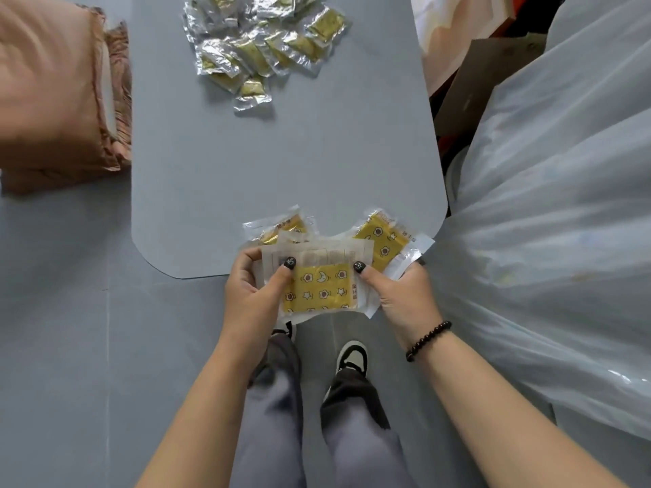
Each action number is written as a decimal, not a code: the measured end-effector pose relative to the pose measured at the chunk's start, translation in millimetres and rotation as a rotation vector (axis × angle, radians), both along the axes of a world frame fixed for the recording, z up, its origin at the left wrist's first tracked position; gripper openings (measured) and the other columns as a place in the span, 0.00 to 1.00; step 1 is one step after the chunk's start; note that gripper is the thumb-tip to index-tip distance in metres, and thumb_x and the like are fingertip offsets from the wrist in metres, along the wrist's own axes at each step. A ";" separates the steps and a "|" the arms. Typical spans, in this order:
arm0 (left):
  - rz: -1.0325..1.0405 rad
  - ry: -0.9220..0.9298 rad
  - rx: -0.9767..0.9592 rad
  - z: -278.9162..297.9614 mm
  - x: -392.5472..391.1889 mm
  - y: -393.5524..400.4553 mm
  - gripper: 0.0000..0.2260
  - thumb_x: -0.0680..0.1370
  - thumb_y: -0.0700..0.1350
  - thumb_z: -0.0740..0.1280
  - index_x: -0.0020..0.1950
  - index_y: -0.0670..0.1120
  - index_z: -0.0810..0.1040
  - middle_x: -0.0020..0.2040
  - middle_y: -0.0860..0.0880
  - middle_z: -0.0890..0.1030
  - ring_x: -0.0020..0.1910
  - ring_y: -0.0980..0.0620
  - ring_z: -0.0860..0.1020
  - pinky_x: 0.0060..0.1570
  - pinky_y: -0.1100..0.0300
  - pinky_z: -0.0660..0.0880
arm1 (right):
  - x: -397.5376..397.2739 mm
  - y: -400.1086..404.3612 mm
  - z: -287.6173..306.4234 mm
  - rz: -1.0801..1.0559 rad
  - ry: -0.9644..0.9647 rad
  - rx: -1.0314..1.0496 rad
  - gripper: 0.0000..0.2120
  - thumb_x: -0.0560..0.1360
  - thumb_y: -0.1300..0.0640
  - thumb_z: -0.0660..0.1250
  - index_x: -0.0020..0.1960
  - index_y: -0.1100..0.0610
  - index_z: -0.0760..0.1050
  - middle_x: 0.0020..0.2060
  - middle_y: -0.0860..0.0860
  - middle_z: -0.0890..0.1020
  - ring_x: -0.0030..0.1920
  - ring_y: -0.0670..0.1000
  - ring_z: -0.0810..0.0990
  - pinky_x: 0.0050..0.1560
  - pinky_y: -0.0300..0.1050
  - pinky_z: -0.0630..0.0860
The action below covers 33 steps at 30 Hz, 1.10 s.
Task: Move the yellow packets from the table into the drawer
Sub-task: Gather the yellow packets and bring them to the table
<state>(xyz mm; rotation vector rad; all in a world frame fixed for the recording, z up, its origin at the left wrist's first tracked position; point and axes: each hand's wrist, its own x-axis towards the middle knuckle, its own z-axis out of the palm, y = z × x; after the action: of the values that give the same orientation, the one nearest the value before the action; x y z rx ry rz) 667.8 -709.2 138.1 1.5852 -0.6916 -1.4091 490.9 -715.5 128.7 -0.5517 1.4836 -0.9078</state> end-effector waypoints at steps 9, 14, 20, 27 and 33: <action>-0.046 -0.036 0.133 -42.0 58.6 -128.8 0.09 0.77 0.37 0.67 0.56 0.44 0.76 0.52 0.48 0.82 0.50 0.51 0.82 0.45 0.57 0.80 | 64.0 -123.8 -32.2 -0.057 0.116 0.092 0.11 0.74 0.65 0.68 0.52 0.52 0.74 0.49 0.49 0.83 0.49 0.48 0.83 0.50 0.48 0.81; -0.136 -0.110 0.183 -65.4 100.2 -218.9 0.11 0.77 0.38 0.67 0.59 0.42 0.75 0.53 0.45 0.81 0.50 0.49 0.81 0.47 0.54 0.79 | 108.3 -206.3 -52.0 -0.132 -0.006 0.214 0.11 0.74 0.68 0.62 0.49 0.55 0.77 0.48 0.54 0.84 0.49 0.54 0.84 0.47 0.52 0.82; -0.163 -0.208 0.176 -94.4 139.8 -332.2 0.11 0.77 0.40 0.67 0.59 0.44 0.74 0.52 0.47 0.80 0.49 0.51 0.79 0.42 0.63 0.75 | 149.3 -325.5 -86.1 -0.081 0.088 0.269 0.08 0.72 0.67 0.64 0.47 0.56 0.75 0.47 0.53 0.82 0.50 0.55 0.81 0.51 0.50 0.80; -0.324 -0.404 0.102 -133.1 148.6 -435.9 0.16 0.76 0.41 0.67 0.63 0.45 0.70 0.54 0.51 0.77 0.53 0.52 0.77 0.48 0.60 0.76 | 156.5 -433.5 -138.1 0.053 0.277 0.289 0.19 0.71 0.63 0.64 0.62 0.60 0.71 0.56 0.56 0.78 0.55 0.57 0.78 0.58 0.52 0.77; -0.308 -0.710 0.127 -156.5 143.6 -443.2 0.15 0.75 0.40 0.66 0.61 0.44 0.72 0.52 0.51 0.73 0.50 0.54 0.71 0.50 0.63 0.69 | 129.6 -448.5 -160.7 0.087 0.493 0.276 0.18 0.75 0.65 0.62 0.63 0.54 0.70 0.54 0.51 0.75 0.54 0.53 0.76 0.56 0.46 0.76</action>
<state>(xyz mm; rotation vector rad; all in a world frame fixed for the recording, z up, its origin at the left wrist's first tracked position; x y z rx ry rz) 811.4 -1152.3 -18.4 2.1735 -1.3237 -1.0898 620.5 -1164.0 -32.1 -0.6574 1.9735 -0.5012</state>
